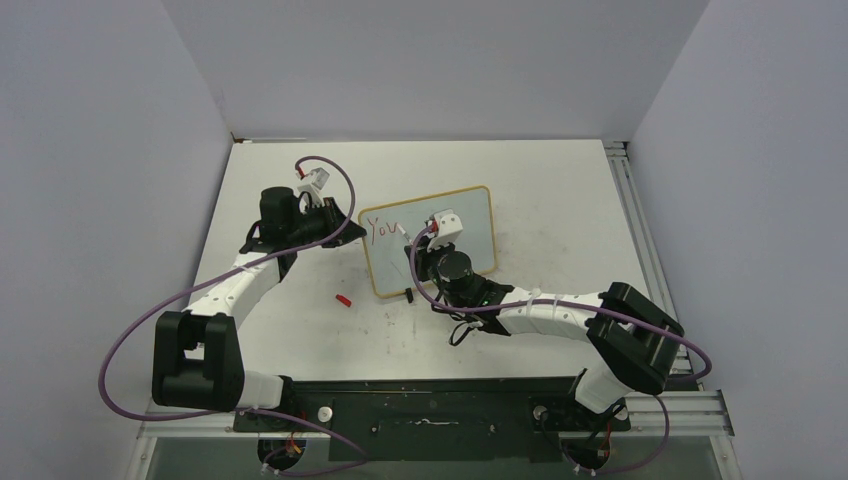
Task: Write a sentence on the whiteboard
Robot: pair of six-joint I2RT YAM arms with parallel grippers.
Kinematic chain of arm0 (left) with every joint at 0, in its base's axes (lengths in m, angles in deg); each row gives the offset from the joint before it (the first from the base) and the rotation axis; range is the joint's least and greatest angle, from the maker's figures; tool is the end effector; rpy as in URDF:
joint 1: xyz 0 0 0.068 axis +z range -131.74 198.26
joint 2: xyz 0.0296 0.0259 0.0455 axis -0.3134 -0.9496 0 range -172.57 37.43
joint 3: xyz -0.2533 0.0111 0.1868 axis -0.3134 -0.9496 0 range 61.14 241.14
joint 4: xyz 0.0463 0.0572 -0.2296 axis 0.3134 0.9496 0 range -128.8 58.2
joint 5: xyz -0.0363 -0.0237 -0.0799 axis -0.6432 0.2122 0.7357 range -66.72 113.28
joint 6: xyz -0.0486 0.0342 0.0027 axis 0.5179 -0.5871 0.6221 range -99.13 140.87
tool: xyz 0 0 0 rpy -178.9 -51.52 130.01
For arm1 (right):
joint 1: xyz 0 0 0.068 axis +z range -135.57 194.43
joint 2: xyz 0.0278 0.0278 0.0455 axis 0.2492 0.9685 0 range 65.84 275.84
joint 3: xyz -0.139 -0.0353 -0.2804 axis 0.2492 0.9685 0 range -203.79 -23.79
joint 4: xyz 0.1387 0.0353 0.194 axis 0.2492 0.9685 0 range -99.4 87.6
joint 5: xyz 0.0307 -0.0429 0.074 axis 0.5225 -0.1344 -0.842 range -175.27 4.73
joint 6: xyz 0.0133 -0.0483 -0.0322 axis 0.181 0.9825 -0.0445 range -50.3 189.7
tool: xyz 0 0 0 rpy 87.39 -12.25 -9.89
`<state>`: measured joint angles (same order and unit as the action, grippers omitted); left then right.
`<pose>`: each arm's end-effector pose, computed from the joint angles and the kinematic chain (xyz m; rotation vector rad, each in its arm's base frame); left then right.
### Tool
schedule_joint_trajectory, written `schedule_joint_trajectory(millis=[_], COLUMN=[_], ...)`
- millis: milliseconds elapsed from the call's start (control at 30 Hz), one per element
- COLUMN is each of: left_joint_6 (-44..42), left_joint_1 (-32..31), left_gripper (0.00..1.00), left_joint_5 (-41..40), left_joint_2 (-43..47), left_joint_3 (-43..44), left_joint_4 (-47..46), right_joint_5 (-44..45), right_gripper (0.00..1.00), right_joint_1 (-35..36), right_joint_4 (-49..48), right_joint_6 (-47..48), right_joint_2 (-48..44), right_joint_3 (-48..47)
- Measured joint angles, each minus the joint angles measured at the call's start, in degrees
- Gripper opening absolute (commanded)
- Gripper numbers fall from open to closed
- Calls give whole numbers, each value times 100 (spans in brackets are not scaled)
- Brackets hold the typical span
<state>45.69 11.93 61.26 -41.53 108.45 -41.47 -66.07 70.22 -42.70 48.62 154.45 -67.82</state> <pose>0.2727 -0.0573 0.2965 0.0820 2.1138 -1.0154 0.1955 0.2619 0.2843 -0.2968 1.7820 0.6755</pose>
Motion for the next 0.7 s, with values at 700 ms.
schedule_joint_trajectory(millis=[700], left_joint_6=[0], left_joint_1=[4], left_gripper=[0], left_joint_5=[-2], left_joint_2=[0], left_joint_3=[-2], left_joint_4=[2], right_joint_5=[-17], right_gripper=[5], right_joint_1=[50], right_joint_4=[83], right_joint_6=[-42], right_joint_2=[-2], right_joint_3=[229])
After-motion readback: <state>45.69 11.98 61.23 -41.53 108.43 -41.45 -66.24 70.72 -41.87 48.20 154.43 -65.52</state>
